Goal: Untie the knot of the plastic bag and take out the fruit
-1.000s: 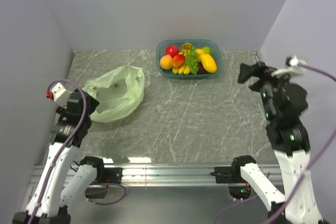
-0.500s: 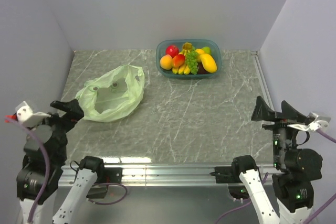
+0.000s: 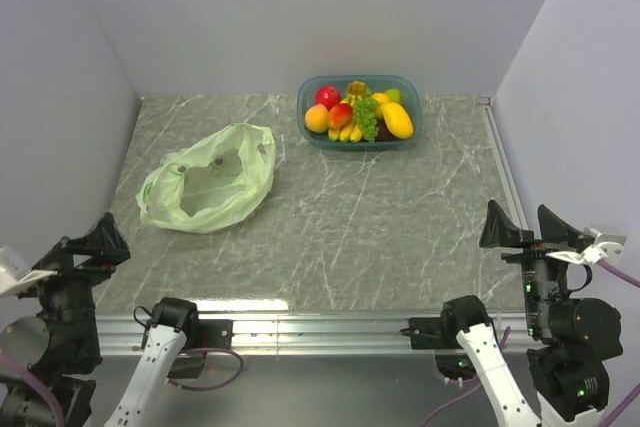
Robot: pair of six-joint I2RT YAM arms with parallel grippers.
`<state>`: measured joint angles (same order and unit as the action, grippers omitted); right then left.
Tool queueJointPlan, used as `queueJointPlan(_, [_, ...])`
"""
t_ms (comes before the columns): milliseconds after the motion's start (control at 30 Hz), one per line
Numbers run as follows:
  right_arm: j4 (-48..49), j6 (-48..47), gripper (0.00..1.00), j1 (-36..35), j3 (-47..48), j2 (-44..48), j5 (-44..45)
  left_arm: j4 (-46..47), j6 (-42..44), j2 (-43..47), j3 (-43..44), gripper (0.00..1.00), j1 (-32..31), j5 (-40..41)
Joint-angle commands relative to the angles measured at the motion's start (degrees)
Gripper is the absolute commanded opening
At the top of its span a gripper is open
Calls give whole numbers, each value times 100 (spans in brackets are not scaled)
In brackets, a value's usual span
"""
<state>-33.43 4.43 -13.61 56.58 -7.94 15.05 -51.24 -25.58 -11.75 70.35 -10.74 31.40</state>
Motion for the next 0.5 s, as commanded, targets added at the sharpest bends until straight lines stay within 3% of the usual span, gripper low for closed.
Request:
queueJointPlan(0, [-41, -275, 100, -124, 222, -23, 33, 290, 62, 129, -82, 99, -7, 253])
queueJointPlan(467, [73, -241, 100, -257, 249, -93, -72, 238, -52, 138, -126, 99, -7, 227])
